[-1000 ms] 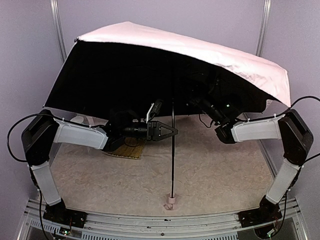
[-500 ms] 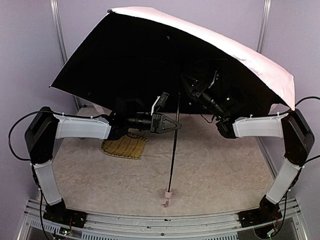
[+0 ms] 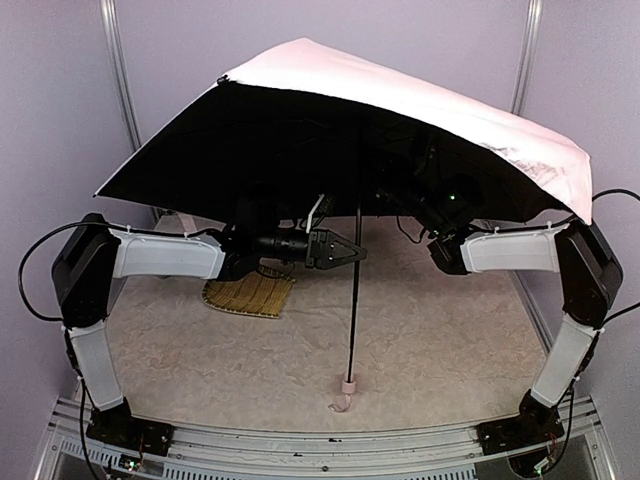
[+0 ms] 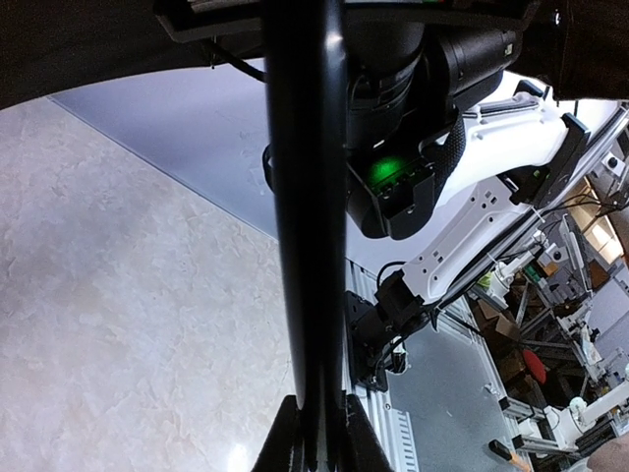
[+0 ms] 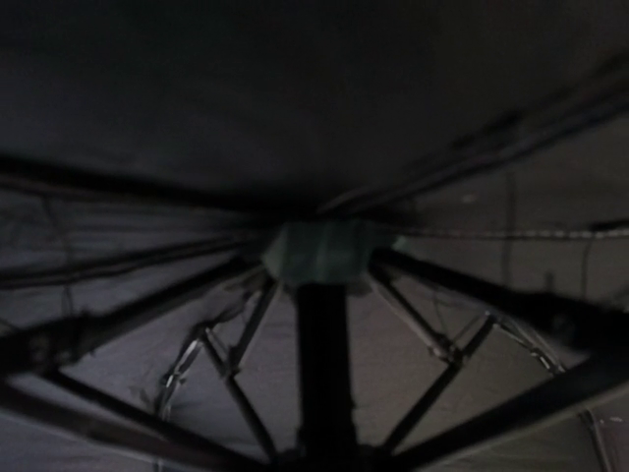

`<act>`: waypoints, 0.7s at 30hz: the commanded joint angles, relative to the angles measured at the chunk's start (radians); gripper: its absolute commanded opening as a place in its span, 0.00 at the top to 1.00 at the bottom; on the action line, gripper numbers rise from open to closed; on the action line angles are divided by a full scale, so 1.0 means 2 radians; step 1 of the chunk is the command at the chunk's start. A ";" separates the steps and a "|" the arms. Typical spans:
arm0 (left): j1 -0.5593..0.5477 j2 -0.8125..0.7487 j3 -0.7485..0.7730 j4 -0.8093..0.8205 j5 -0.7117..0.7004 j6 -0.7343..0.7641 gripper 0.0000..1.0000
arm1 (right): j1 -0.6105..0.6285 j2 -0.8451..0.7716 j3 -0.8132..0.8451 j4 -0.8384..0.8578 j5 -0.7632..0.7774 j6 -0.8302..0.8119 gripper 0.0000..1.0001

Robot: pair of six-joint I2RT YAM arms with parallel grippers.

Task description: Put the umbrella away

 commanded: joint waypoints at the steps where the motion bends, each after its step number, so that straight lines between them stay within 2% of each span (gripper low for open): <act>1: -0.007 -0.007 0.019 0.002 -0.003 0.023 1.00 | -0.003 -0.001 0.003 0.019 0.006 0.009 0.71; 4: -0.008 -0.009 0.020 -0.007 -0.007 0.032 1.00 | -0.004 0.001 0.002 0.017 0.004 0.013 0.79; 8: -0.008 -0.011 0.022 -0.019 -0.007 0.044 1.00 | -0.007 -0.003 0.000 0.008 -0.004 0.017 0.83; 14: -0.006 -0.009 0.025 -0.024 0.003 0.048 1.00 | -0.012 -0.009 -0.007 0.000 -0.007 0.013 1.00; 19: 0.004 -0.012 0.025 -0.016 0.025 0.039 1.00 | -0.019 -0.018 -0.006 -0.017 -0.027 -0.045 1.00; 20: 0.005 -0.014 0.024 -0.013 0.027 0.034 1.00 | -0.021 -0.019 0.004 -0.033 -0.040 -0.070 0.98; 21: 0.006 -0.016 0.023 -0.009 0.029 0.029 1.00 | -0.021 -0.020 0.013 -0.057 -0.053 -0.100 0.87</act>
